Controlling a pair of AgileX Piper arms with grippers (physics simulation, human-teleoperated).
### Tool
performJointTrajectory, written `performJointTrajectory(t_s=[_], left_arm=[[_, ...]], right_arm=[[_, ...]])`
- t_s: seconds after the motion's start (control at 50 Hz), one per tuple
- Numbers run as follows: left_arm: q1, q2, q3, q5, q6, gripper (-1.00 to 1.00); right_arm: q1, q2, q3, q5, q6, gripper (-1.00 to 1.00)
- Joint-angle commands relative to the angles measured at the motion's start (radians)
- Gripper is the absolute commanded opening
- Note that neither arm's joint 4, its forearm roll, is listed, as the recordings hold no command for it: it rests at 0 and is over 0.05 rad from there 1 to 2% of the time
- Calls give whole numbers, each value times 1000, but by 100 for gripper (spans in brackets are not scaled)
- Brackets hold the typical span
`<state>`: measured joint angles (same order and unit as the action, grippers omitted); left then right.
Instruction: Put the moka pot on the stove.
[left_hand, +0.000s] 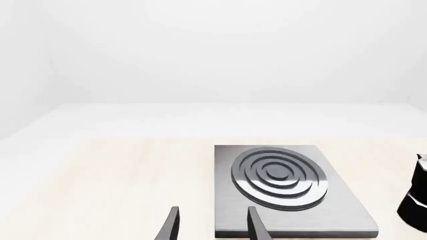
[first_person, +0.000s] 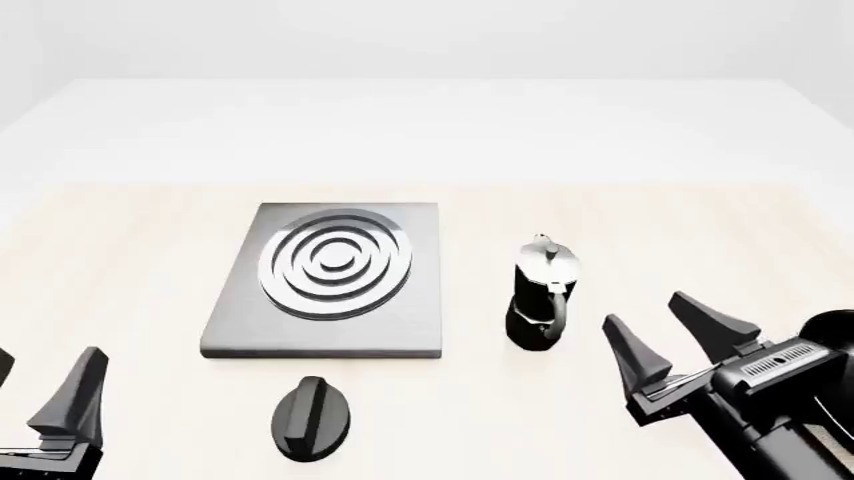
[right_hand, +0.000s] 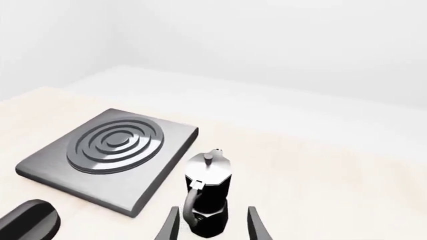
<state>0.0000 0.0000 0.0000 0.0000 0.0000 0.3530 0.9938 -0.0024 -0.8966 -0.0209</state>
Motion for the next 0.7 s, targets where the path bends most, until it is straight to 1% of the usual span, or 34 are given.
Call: performJointTrajectory(t_s=[0.02, 0.18, 0.42, 0.7], left_arm=[[0, 0, 0, 0, 0, 100], [0, 0, 0, 0, 0, 100], [0, 0, 0, 0, 0, 100], [0, 0, 0, 0, 0, 100]], right_arm=[[16, 130, -5, -109, 20, 100], [32, 222, -18, -180, 28, 100], [41, 287, -35, -215, 30, 100], [49, 403, -55, -286, 38, 100]])
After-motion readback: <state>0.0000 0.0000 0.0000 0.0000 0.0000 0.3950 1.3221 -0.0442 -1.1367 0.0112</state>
